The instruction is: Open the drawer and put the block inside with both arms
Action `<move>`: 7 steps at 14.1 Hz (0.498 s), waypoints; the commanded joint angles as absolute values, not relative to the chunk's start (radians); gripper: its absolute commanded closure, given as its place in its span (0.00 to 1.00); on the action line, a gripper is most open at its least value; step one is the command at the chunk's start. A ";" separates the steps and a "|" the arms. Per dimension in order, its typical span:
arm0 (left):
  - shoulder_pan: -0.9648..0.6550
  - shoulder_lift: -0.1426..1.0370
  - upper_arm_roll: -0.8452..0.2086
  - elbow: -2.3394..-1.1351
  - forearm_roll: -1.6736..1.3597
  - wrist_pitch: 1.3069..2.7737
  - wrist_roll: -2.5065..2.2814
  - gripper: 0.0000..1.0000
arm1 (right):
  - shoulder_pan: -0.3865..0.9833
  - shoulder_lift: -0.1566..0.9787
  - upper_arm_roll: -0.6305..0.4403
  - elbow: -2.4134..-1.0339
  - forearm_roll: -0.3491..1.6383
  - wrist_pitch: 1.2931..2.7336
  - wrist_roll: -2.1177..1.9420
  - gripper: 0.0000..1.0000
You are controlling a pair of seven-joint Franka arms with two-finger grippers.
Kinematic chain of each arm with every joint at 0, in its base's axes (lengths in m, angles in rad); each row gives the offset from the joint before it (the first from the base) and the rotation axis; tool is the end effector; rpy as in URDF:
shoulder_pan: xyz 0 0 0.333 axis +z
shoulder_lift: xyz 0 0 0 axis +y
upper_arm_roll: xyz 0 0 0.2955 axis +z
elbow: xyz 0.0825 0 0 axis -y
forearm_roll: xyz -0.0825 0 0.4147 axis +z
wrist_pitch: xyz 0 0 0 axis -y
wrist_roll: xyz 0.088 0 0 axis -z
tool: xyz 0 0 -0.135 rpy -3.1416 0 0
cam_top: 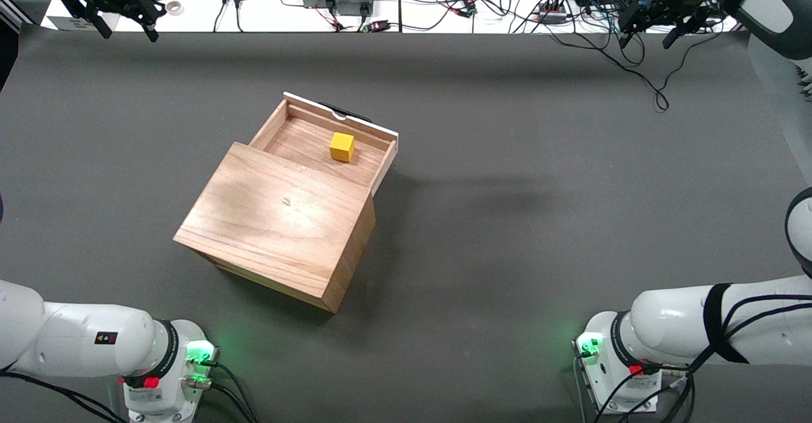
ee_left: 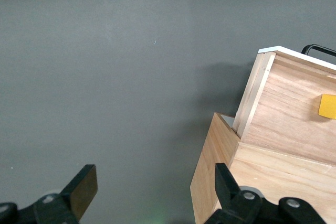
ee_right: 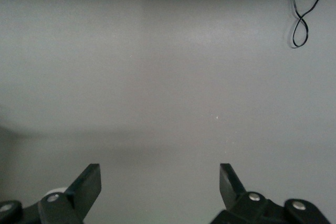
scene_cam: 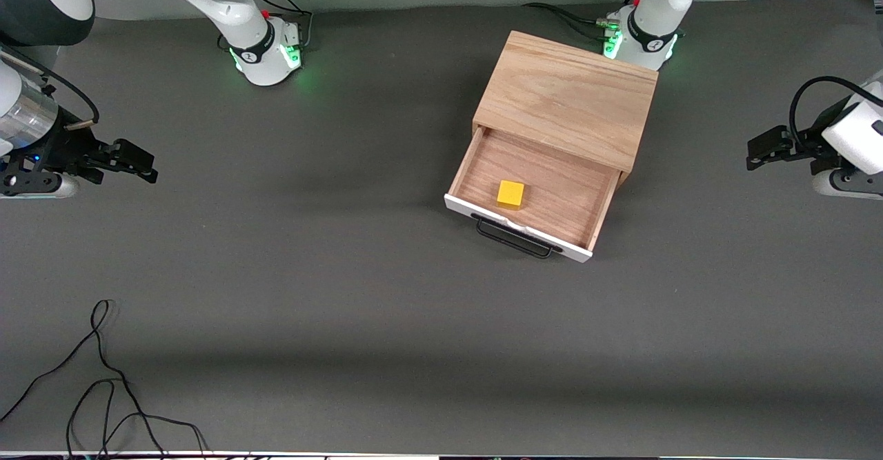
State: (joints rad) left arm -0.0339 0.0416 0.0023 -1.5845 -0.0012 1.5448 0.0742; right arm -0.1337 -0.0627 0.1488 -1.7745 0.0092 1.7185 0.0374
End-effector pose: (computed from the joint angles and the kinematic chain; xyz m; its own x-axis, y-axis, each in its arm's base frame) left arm 0.5898 -0.0188 0.5426 0.9911 -0.1055 -0.0809 -0.1053 -0.9944 0.0071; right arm 0.5749 0.0114 0.5217 0.9997 -0.0239 0.0060 -0.0239 -0.9997 0.0000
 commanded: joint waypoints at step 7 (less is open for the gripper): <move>-0.037 0.040 0.002 -1.571 0.003 1.534 0.078 0.00 | 0.012 -0.028 0.003 -1.726 0.009 1.695 0.006 0.00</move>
